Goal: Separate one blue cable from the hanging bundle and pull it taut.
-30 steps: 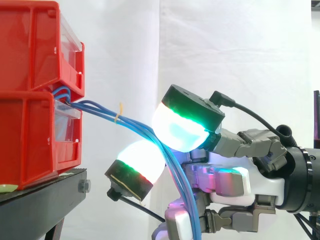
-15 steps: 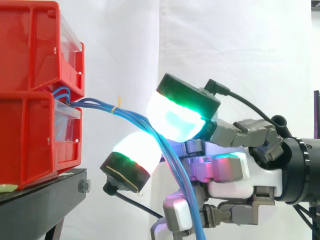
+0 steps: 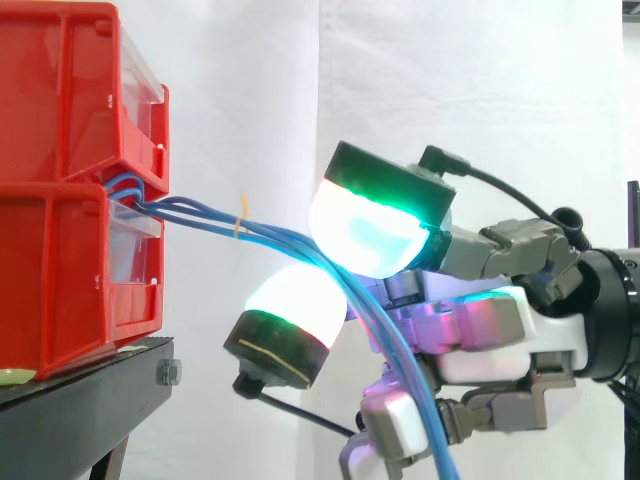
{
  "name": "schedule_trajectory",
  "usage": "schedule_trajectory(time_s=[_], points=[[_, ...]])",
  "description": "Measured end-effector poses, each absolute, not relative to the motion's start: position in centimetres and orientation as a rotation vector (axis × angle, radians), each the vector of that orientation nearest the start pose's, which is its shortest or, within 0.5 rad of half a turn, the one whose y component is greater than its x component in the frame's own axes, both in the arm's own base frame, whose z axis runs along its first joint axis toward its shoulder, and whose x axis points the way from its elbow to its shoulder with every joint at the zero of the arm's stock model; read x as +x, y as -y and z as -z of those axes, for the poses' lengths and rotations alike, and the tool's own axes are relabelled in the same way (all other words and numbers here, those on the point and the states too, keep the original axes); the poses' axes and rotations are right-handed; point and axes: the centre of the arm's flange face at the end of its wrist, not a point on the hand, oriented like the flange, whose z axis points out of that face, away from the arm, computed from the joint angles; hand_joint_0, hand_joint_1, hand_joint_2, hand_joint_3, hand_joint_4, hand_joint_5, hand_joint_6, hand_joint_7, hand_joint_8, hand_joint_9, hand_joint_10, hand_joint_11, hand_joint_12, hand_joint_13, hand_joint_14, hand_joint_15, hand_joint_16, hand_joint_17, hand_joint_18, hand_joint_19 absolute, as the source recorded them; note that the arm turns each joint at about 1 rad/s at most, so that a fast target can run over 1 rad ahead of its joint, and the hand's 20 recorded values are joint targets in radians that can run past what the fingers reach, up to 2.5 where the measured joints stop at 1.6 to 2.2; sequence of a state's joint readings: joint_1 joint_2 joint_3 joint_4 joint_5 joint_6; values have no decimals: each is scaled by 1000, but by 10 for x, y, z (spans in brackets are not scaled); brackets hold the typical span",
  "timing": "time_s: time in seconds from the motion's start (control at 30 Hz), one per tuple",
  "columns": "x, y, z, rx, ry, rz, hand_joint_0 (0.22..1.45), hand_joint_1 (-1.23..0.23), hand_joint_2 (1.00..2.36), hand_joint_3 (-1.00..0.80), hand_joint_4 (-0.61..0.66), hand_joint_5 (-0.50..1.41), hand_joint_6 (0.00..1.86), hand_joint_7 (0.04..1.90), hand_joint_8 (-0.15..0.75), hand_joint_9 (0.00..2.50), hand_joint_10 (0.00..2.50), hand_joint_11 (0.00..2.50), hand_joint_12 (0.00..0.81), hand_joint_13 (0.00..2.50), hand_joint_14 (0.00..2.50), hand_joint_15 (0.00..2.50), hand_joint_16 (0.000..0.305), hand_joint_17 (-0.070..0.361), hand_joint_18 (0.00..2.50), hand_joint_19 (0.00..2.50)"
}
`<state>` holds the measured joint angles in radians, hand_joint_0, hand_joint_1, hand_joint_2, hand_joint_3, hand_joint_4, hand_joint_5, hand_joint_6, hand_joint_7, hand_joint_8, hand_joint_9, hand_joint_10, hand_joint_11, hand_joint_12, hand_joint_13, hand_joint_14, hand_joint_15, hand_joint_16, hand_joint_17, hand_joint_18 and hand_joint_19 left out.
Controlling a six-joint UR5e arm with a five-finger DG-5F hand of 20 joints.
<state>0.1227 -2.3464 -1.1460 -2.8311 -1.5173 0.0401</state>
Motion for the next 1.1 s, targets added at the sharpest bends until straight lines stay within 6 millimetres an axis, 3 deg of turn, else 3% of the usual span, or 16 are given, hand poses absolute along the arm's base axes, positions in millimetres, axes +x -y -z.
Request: schedule_trajectory(time_s=[0.27, 0.77, 0.97, 1.1], points=[[764, 45, -246, 1259, -1303, -1243, 743, -763, 1010, -377, 77, 133, 505, 1224, 101, 1800, 9, 191, 215, 1197, 14, 377, 46, 103, 853, 494], [771, 45, -287, 1283, -1332, -1209, 728, -750, 1006, -432, 80, 131, 505, 1208, 116, 1803, 7, 167, 211, 1202, 16, 376, 45, 100, 858, 503], [771, 45, -291, 1285, -1339, -1200, 515, -663, 1000, -500, 105, 135, 504, 1245, 129, 1879, 7, 175, 212, 1260, 14, 371, 49, 111, 911, 497], [771, 43, -291, 1284, -1341, -1201, 455, -441, 1000, -500, 119, 137, 504, 1256, 138, 1886, 4, 101, 233, 1287, 12, 346, 56, 126, 940, 467]])
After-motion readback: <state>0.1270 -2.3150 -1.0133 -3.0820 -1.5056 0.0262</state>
